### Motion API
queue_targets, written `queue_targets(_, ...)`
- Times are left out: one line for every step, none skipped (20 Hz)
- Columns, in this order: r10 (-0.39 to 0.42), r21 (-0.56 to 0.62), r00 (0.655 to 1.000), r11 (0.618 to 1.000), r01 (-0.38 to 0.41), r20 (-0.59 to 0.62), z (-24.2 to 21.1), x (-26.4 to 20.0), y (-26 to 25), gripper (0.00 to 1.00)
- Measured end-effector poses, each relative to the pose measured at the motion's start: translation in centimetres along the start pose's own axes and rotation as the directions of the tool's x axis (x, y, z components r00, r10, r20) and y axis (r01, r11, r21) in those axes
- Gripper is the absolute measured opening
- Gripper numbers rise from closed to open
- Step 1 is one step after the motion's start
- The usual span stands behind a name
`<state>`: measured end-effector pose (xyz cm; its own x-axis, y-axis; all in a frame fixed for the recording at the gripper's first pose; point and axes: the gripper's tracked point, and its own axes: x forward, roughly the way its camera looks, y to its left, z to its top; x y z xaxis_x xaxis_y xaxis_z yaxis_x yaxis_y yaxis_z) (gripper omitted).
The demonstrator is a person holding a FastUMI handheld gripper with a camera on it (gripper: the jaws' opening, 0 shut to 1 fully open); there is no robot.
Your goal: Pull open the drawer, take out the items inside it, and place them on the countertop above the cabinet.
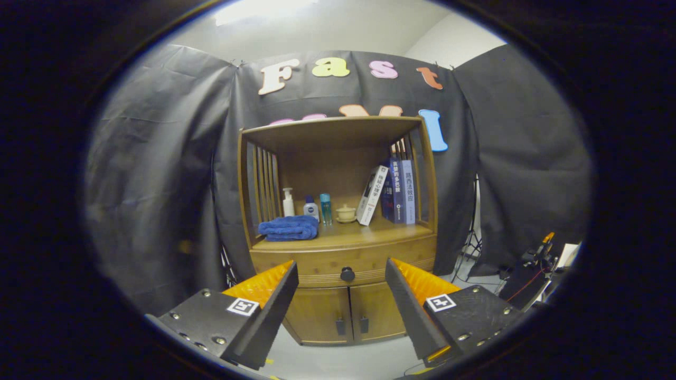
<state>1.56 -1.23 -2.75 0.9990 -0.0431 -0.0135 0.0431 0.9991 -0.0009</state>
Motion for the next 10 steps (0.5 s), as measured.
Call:
queue_targets(-0.001,-0.005,1.0,1.0,0.001,-0.004,-0.3,0.4,-0.1,0.99)
queue_targets(-0.002,-0.012,1.0,1.0,0.002,-0.01,-0.8,0.7,-0.1,0.99)
queue_targets(-0.004,-0.019,1.0,1.0,0.004,-0.016,-1.2,1.1,-0.1,0.99)
queue_targets(-0.003,-0.024,1.0,1.0,0.003,-0.017,-1.7,1.6,-0.1,0.99)
queue_targets(0.003,-0.029,1.0,1.0,-0.003,-0.017,-1.9,2.1,0.2,0.99)
queue_targets(0.007,-0.033,1.0,0.999,-0.007,-0.018,-2.3,2.7,0.4,0.99)
queue_targets(0.01,-0.04,1.0,0.999,-0.01,-0.01,-2.3,3.2,0.5,0.99)
queue_targets(0.009,-0.049,1.0,0.999,-0.009,-0.001,-2.2,3.9,0.6,0.99)
queue_targets(0.011,-0.055,1.0,0.998,-0.01,0.012,-2.1,4.4,0.9,0.99)
queue_targets(0.017,-0.059,0.999,0.998,-0.015,0.027,-1.9,5.1,1.2,0.99)
